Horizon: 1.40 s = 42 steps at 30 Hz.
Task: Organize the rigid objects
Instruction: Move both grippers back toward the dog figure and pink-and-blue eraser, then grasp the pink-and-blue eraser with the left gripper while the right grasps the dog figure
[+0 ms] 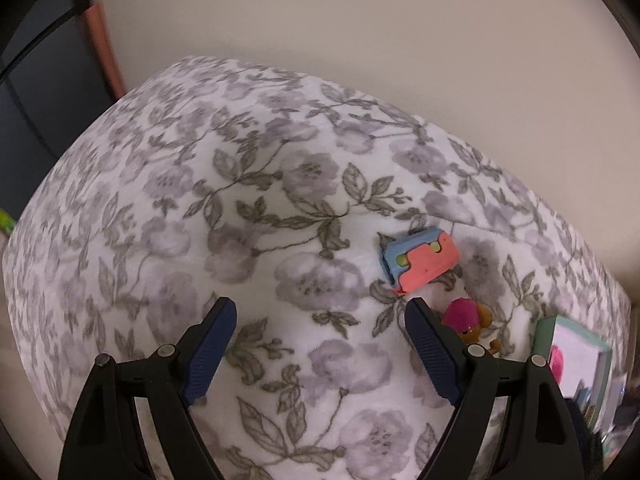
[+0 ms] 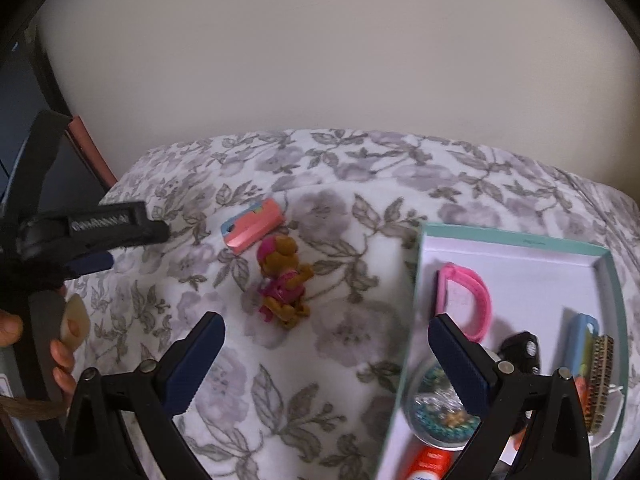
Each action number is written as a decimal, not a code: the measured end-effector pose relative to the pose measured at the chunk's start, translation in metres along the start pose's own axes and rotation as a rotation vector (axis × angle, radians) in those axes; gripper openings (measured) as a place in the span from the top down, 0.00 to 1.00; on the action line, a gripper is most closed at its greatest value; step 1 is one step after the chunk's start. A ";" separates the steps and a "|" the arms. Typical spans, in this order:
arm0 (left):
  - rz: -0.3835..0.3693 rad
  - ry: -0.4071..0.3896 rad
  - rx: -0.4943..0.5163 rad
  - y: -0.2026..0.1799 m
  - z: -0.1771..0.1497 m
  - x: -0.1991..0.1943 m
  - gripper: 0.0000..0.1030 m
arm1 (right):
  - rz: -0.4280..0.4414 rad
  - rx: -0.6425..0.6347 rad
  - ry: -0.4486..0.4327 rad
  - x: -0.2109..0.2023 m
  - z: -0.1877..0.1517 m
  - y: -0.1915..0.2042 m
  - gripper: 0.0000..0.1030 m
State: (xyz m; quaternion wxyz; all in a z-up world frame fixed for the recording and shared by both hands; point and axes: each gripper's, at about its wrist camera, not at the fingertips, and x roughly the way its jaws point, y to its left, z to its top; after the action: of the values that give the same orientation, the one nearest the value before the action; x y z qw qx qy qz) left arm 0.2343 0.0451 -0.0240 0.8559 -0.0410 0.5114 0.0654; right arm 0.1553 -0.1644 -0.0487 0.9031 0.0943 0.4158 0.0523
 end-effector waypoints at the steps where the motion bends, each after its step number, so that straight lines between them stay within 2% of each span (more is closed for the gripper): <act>1: -0.006 -0.006 0.024 -0.002 0.003 0.000 0.16 | 0.008 0.000 -0.001 0.002 0.002 0.002 0.00; 6: -0.030 -0.067 0.138 -0.013 0.017 0.005 0.16 | 0.014 -0.009 0.006 0.019 0.013 0.015 0.00; 15: -0.146 -0.039 0.264 -0.040 0.036 0.045 0.16 | -0.021 -0.054 0.079 0.070 0.021 0.031 0.00; 21: -0.137 -0.048 0.336 -0.058 0.042 0.069 0.16 | -0.048 -0.065 0.107 0.094 0.024 0.033 0.04; 23: -0.138 -0.045 0.341 -0.060 0.044 0.075 0.16 | -0.057 -0.065 0.113 0.099 0.024 0.033 0.10; 27: -0.163 -0.027 0.340 -0.062 0.046 0.090 0.16 | -0.073 -0.073 0.121 0.105 0.025 0.032 0.13; 30: -0.181 -0.031 0.349 -0.066 0.048 0.092 0.16 | -0.086 -0.084 0.126 0.108 0.026 0.033 0.18; 39: -0.167 -0.029 0.414 -0.087 0.045 0.099 0.16 | -0.087 -0.094 0.137 0.112 0.027 0.034 0.26; 42: -0.150 -0.019 0.418 -0.090 0.045 0.105 0.20 | -0.093 -0.101 0.141 0.114 0.026 0.036 0.26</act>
State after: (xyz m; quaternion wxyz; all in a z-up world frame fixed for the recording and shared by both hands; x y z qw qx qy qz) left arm 0.3361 -0.0305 -0.0950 0.8531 0.1001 0.5011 -0.1055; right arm 0.2490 -0.1130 -0.1091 0.8766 0.0251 0.4791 0.0377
